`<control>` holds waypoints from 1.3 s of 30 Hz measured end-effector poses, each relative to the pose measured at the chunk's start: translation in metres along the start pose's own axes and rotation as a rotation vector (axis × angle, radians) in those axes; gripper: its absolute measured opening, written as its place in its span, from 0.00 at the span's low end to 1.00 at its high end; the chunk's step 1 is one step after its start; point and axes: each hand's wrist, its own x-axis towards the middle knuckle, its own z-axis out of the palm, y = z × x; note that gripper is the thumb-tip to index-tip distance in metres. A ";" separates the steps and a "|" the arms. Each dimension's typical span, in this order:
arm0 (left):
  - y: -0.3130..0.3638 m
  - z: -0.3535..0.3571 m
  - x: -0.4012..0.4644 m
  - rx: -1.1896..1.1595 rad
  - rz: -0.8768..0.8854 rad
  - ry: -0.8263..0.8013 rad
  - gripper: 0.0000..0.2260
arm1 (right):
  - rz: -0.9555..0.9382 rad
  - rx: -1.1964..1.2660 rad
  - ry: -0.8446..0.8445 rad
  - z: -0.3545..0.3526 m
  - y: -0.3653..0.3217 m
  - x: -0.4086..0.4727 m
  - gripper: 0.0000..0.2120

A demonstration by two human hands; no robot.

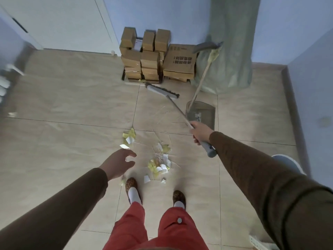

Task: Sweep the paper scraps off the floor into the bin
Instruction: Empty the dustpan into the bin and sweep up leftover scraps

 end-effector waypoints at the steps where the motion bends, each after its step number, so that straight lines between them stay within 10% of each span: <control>1: -0.013 -0.005 0.004 0.005 -0.001 0.004 0.15 | 0.011 -0.035 0.002 0.002 -0.015 0.027 0.23; 8: -0.104 -0.025 0.024 0.039 -0.039 -0.050 0.14 | 0.186 -0.225 0.063 0.072 -0.007 0.088 0.27; 24: -0.106 -0.084 0.043 -0.010 0.085 -0.102 0.15 | 0.259 -0.073 -0.046 0.168 0.025 -0.212 0.18; 39: -0.253 -0.089 -0.001 -0.065 -0.164 0.008 0.15 | 0.007 -0.322 -0.058 0.257 -0.216 0.110 0.21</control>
